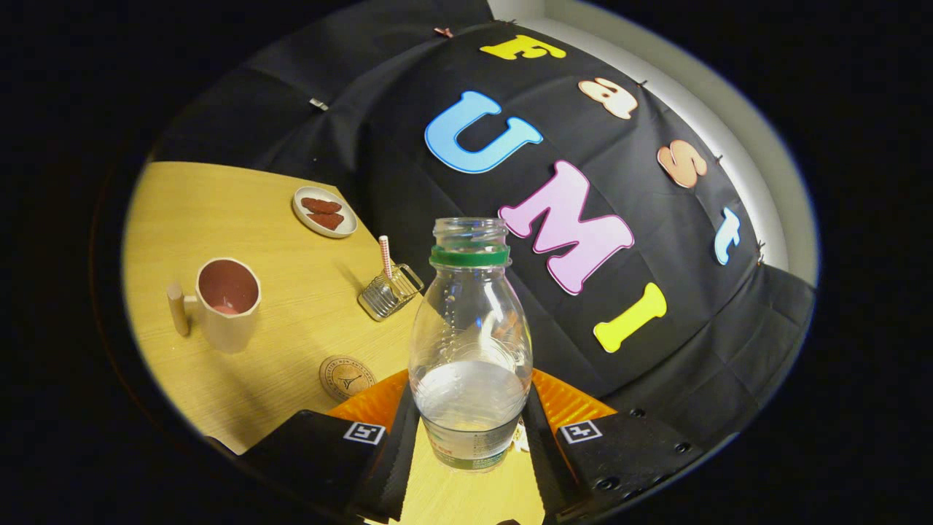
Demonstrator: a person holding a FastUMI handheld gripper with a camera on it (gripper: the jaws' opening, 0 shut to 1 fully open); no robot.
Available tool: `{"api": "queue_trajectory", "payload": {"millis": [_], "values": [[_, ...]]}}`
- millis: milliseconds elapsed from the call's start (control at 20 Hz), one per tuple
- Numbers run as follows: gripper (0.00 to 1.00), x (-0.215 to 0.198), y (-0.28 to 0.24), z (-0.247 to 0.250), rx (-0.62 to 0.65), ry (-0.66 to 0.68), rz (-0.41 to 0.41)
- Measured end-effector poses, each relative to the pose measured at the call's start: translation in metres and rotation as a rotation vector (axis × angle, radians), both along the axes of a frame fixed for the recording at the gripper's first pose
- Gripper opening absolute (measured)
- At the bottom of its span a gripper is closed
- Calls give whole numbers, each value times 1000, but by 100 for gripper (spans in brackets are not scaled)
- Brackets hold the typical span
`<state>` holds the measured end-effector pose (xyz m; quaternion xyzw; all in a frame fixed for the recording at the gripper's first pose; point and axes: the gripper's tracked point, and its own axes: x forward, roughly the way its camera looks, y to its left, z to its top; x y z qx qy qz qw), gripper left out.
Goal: Take the bottle from table, then pour the juice into the cup, finally place the bottle on the coaster
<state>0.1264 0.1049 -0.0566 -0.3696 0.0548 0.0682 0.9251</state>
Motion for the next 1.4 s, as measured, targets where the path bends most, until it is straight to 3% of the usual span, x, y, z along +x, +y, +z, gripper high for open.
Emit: {"api": "queue_trajectory", "payload": {"millis": [1400], "values": [[71,16,80,-45,-436,-41,217]]}}
